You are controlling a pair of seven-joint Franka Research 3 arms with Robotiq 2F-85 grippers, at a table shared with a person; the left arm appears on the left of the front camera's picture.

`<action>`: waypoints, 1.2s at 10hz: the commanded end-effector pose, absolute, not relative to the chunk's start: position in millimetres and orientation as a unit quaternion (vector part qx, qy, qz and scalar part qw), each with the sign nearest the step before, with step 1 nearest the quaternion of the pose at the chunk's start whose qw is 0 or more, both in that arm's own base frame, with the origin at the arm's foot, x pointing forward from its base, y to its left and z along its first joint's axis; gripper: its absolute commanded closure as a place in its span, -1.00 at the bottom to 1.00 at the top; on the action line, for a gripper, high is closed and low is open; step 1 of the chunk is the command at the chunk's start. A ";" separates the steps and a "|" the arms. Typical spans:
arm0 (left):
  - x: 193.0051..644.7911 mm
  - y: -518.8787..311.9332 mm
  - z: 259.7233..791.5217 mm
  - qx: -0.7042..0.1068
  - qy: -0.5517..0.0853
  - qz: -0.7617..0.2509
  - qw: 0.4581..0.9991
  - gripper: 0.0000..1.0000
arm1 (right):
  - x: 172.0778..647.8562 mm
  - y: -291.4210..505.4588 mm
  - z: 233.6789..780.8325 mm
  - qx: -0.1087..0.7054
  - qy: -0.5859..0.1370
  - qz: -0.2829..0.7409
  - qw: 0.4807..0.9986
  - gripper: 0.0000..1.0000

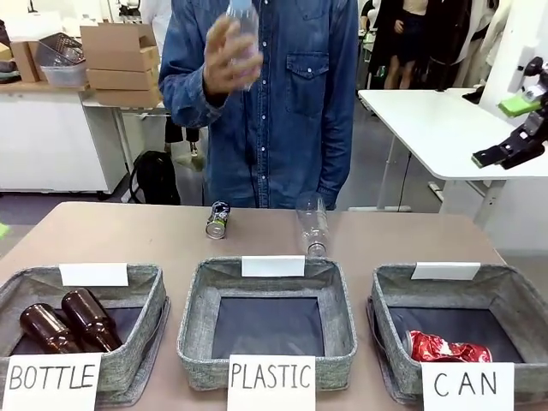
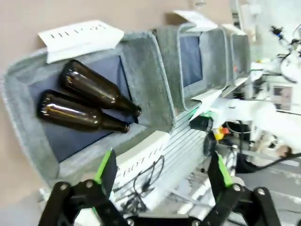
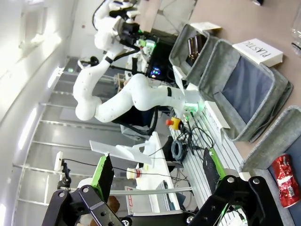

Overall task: Sort the can waste into the basket.
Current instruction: Pick up the can waste from the table and place it in the right Fabric basket.

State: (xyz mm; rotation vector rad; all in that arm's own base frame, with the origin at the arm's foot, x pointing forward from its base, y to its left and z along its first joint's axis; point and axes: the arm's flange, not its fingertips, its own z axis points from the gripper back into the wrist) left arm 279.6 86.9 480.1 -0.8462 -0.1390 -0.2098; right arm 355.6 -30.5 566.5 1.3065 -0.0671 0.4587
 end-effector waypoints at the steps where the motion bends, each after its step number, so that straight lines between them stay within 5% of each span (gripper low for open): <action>1: 307.4 68.9 484.1 -0.421 -0.055 -0.121 0.897 -1.00 | 354.9 -33.7 567.6 0.600 -0.031 0.222 0.768 -1.00; 6: 327.2 49.9 479.6 -0.420 -0.053 -0.112 0.899 -1.00 | 354.9 -33.7 567.6 0.600 -0.031 0.222 0.768 -1.00; 10: 385.4 3.8 481.0 -0.398 -0.020 -0.113 0.910 -1.00 | 354.9 -33.7 567.6 0.600 -0.031 0.222 0.768 -1.00; 12: 372.8 16.8 485.7 -0.394 -0.029 -0.099 0.913 -1.00 | 354.9 -33.7 567.6 0.600 -0.031 0.222 0.768 -1.00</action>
